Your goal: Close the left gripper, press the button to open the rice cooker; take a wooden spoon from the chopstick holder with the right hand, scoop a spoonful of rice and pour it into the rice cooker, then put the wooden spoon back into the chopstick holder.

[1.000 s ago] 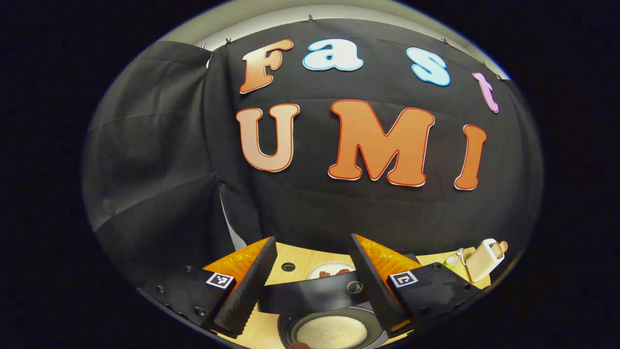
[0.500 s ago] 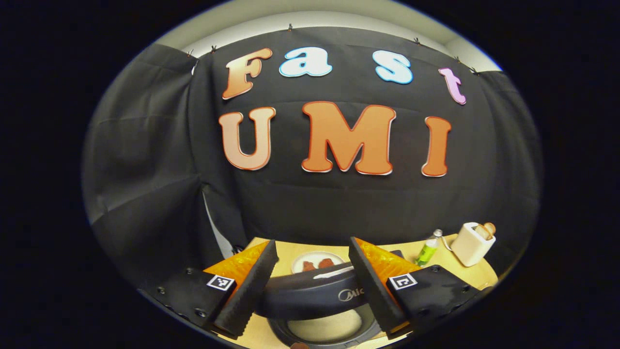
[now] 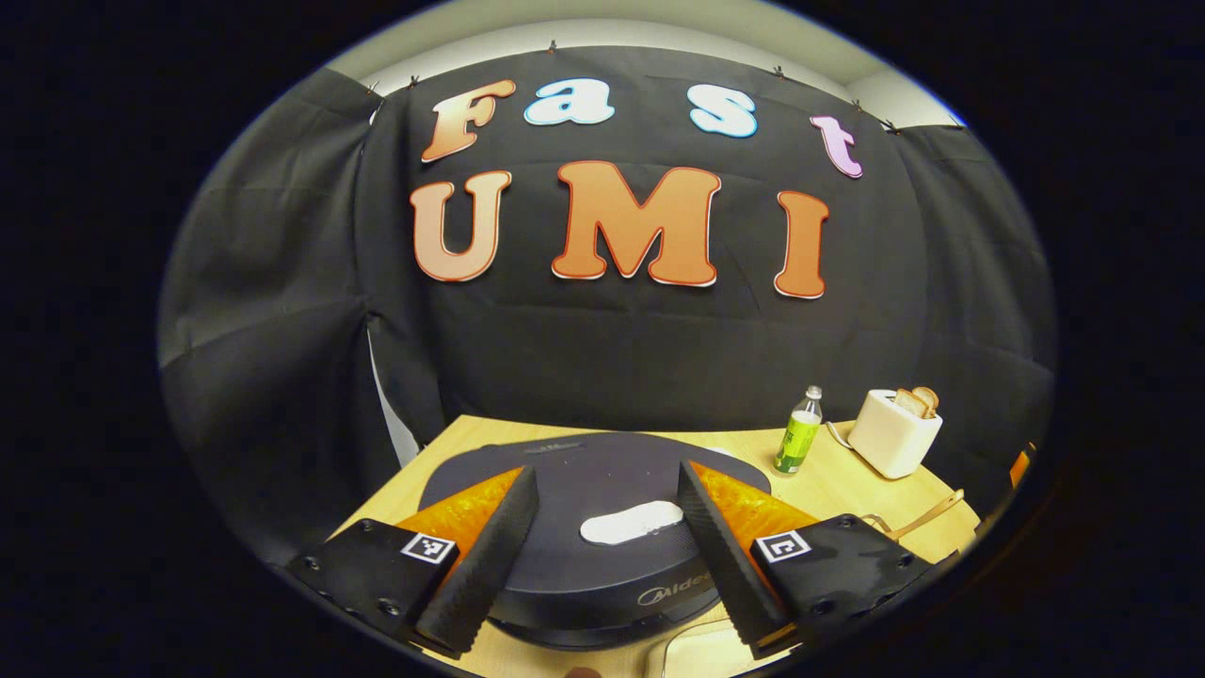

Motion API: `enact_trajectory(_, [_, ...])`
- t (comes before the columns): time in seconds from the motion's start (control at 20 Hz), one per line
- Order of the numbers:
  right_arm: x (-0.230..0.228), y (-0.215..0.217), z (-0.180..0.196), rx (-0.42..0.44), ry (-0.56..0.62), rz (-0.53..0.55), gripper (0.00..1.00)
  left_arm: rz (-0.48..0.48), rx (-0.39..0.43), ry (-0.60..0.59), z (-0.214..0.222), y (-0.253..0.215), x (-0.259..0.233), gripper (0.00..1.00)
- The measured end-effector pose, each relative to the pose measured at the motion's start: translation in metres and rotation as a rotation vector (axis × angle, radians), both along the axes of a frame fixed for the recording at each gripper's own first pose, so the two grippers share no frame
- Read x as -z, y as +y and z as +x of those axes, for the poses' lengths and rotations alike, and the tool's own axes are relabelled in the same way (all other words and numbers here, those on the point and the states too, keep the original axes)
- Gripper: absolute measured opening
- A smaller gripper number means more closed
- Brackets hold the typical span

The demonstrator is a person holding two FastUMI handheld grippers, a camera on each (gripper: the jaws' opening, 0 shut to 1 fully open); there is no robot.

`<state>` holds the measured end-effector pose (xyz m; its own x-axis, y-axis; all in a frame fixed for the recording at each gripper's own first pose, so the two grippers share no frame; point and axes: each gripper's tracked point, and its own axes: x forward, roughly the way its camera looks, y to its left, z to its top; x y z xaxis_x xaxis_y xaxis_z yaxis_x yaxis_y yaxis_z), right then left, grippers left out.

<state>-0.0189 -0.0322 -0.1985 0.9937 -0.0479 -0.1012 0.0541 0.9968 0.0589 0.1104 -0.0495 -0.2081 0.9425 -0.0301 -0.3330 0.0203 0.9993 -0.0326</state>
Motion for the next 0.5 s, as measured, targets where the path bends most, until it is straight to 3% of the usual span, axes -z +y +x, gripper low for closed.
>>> enact_trajectory(0.4, [0.008, -0.005, -0.027, 0.020, 0.027, 0.003, 0.94, 0.094, -0.006, -0.004, -0.017, -0.004, 0.049, 1.00])
enact_trajectory(0.5, [0.006, -0.002, -0.029, 0.016, 0.027, 0.017, 0.94, 0.105, -0.010, -0.083, -0.015, -0.004, 0.048, 1.00])
